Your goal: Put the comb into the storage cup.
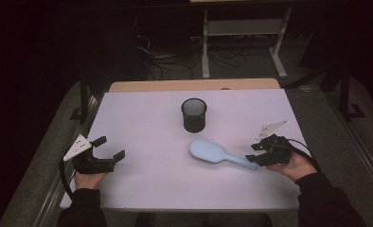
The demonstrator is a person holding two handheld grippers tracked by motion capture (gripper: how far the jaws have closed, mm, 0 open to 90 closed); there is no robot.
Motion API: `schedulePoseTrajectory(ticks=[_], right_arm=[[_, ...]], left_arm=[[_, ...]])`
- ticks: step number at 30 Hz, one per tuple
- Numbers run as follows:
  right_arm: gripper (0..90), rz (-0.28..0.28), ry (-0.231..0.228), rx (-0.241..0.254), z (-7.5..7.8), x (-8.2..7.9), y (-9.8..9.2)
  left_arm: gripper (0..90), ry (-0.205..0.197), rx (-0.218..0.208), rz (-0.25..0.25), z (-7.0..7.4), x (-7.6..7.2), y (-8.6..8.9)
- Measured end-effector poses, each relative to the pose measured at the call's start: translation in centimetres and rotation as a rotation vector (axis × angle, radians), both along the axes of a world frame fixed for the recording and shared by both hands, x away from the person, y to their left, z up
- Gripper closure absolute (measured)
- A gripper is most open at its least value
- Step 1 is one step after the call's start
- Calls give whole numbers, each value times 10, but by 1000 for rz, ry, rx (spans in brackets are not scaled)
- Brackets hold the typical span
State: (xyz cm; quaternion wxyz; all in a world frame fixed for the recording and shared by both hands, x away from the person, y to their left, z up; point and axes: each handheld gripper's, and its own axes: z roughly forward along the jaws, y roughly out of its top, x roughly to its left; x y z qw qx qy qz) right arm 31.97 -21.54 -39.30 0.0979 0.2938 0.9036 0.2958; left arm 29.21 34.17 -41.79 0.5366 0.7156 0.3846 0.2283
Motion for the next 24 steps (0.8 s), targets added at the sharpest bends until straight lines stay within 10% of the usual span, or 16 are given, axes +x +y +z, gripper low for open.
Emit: schedulePoseTrajectory(ticks=[12, 24], right_arm=[[14, 61, 21, -49, 7, 9, 16], [0, 103, 65, -46, 0, 19, 29]], left_arm=[[0, 1, -2, 0, 0, 0, 0], [0, 3, 3, -4, -1, 1, -1]])
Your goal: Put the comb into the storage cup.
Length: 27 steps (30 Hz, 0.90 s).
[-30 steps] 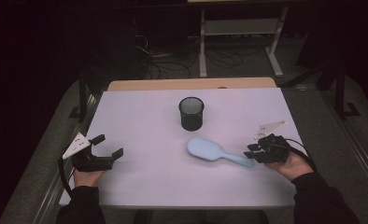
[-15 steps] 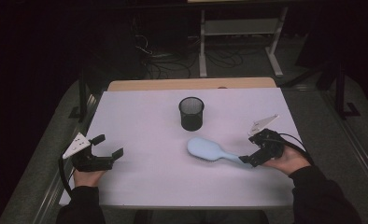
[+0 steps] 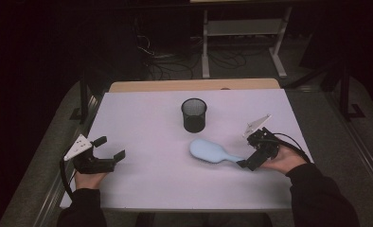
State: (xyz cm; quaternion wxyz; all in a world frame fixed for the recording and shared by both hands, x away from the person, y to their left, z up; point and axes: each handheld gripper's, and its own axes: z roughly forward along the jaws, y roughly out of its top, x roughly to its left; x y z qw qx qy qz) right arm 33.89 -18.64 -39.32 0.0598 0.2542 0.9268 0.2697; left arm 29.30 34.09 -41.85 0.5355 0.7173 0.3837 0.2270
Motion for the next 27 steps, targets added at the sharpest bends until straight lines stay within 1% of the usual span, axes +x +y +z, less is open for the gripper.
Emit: schedulePoseTrajectory(ticks=[7, 14, 19, 22, 27], right_arm=[[0, 18, 18, -1, -6, 4, 7], [0, 36, 28, -28, -16, 8, 19], [3, 52, 37, -28, -20, 9, 27], [42, 67, 53, -26, -21, 10, 29], [98, 82, 65, -28, -24, 12, 34]], left_arm=[[0, 1, 3, -1, 0, 0, 0], [0, 0, 3, -2, 0, 0, 0], [0, 0, 5, -3, 0, 0, 0], [0, 1, 6, -4, 0, 0, 0], [0, 1, 6, -4, 0, 0, 0]])
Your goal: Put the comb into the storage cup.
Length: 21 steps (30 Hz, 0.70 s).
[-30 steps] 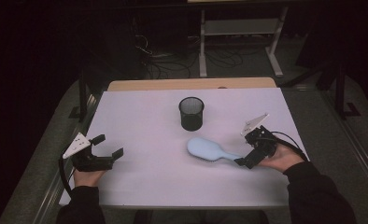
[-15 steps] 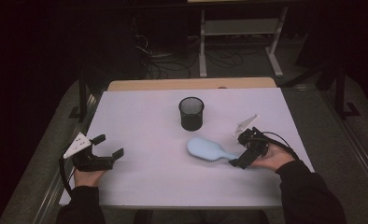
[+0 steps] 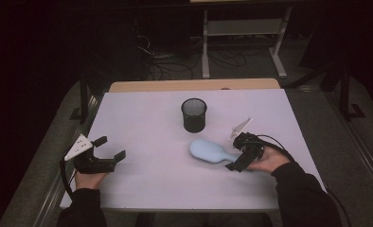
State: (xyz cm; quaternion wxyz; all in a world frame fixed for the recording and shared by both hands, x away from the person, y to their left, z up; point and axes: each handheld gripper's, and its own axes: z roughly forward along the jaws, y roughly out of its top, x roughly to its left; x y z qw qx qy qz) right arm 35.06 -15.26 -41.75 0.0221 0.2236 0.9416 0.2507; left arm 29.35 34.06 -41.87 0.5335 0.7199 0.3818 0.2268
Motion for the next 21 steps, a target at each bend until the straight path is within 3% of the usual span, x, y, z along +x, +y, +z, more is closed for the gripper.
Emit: schedulePoseTrajectory(ticks=[8, 11, 16, 21], right_arm=[[179, 11, -2, -17, -4, 1, 5], [275, -1, -22, -31, -5, 2, 6], [395, 10, -15, -33, -5, 2, 6], [586, 29, -15, -39, -6, 2, 8]], left_arm=[[0, -1, 0, 0, 0, 0, 0], [0, -1, 1, 0, 0, 0, 0], [0, -1, 2, 0, 0, 0, 0], [0, -1, 3, 0, 0, 0, 0]])
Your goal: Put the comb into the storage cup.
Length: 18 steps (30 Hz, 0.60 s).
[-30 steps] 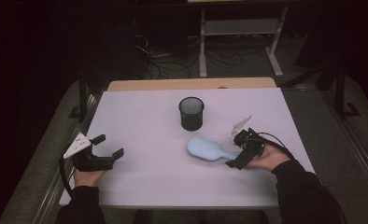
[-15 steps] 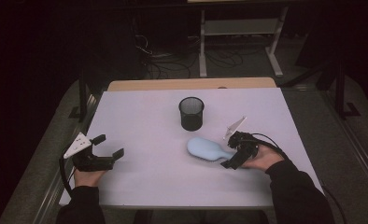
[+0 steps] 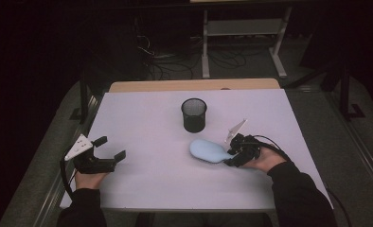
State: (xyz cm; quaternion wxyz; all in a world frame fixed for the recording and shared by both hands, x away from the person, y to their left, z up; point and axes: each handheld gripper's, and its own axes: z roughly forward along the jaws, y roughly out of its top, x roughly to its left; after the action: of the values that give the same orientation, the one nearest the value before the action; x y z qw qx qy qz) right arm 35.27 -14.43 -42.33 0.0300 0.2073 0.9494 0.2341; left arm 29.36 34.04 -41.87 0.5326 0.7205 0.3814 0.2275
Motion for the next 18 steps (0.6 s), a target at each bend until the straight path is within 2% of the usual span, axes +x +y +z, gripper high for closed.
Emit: schedulePoseTrajectory(ticks=[3, 10, 18], right_arm=[[652, 15, -11, -2, 0, -1, 2], [680, 43, -25, -23, 1, -1, 4], [686, 41, -34, -1, 0, -3, 3]], left_arm=[[0, 0, 0, 0, 0, 0, 0], [0, 0, 2, 0, 0, 0, 0], [0, 0, 3, -1, 0, 0, 0]])
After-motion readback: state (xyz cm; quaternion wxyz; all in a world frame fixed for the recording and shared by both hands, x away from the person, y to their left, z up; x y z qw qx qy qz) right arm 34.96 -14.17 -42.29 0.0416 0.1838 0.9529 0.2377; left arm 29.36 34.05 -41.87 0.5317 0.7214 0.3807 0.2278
